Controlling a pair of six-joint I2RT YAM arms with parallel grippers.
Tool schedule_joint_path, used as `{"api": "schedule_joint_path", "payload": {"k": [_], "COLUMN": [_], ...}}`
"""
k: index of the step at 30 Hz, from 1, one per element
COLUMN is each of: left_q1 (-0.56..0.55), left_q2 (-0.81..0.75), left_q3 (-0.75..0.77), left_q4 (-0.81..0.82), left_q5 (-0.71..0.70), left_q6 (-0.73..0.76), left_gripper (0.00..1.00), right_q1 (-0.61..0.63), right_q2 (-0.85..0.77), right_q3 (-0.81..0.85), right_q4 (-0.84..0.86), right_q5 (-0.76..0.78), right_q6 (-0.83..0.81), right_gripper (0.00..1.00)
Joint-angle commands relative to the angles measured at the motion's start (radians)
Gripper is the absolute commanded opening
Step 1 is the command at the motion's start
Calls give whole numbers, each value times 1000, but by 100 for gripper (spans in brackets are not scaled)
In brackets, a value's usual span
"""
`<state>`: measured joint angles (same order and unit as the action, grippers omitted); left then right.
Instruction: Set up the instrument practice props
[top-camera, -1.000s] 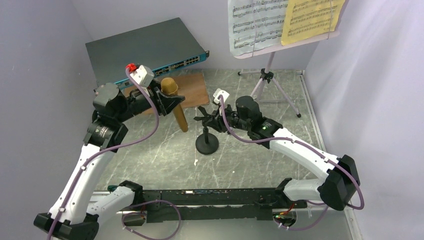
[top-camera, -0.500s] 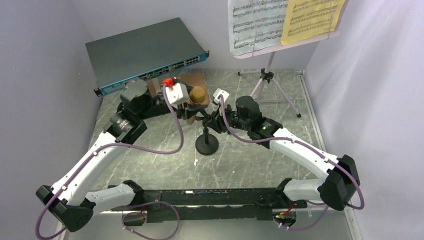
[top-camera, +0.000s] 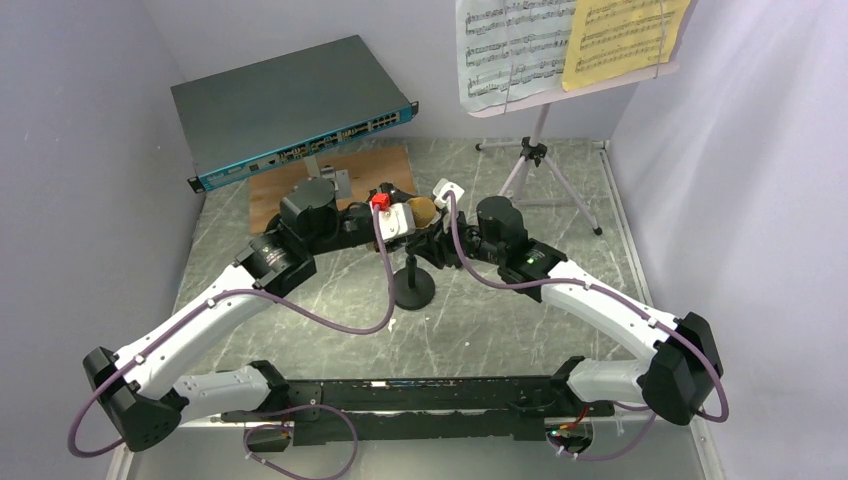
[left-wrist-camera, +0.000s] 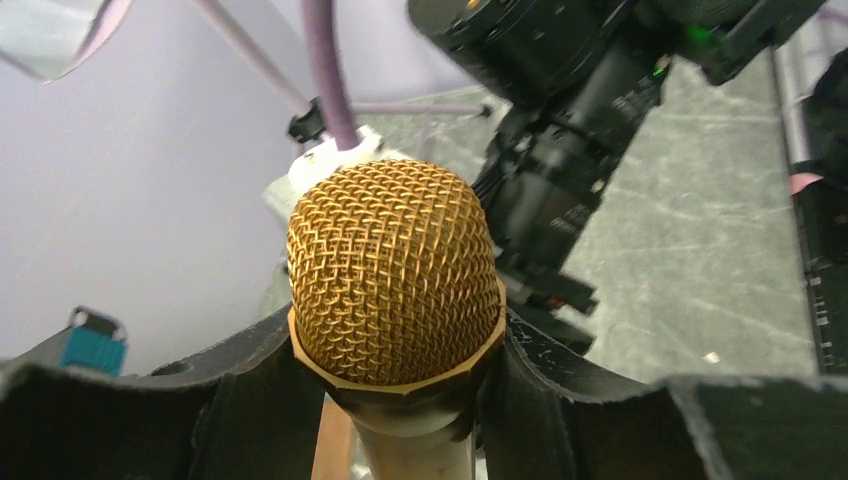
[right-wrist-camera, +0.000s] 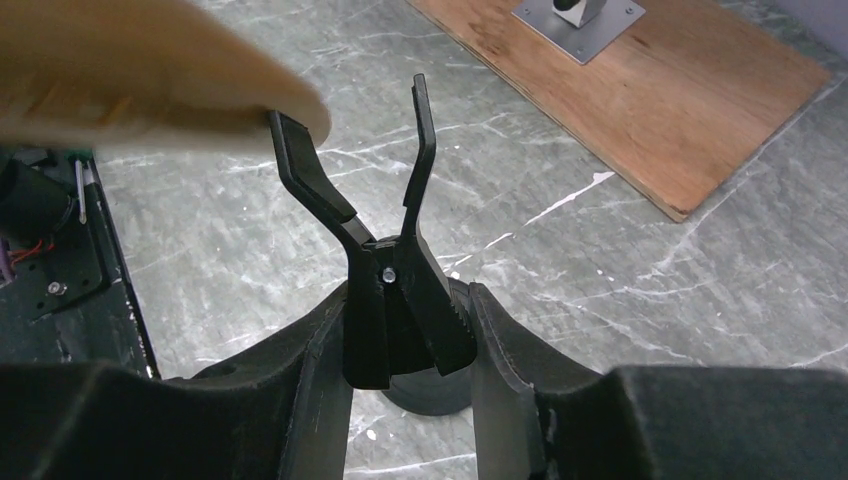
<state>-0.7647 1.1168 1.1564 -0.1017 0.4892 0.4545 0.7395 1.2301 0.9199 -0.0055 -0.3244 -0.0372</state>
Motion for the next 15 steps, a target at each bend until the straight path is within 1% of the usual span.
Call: {"api": "schedule_joint_path", "payload": {"k": [1, 4, 7, 10, 13, 15], "left_q1": [3, 3, 5, 7, 6, 5], "left_q2": [-64, -94, -104, -85, -38, 0], "left_q3": [76, 81, 66, 48, 30, 8], "left_q4": [-115, -160, -133, -74, 11, 99], "left_q5": [-138, -216, -241, -194, -108, -34], "left_q6": [176, 227, 220, 174, 75, 4], "left_gripper": [0, 0, 0, 0, 0, 0], "right_q1": [-7, -12, -15, -17, -17, -17], "right_q2": [-35, -34, -31, -30, -33, -36], "right_q3": [-16, -15, -15, -12, -12, -13], "right_q4": [47, 43, 45, 49, 55, 62], "right_q5": [-51, -60, -70, -79, -87, -96], "right_q6": [-4, -9, -9, -4, 2, 6], "right_gripper": [0, 0, 0, 0, 0, 0]}}
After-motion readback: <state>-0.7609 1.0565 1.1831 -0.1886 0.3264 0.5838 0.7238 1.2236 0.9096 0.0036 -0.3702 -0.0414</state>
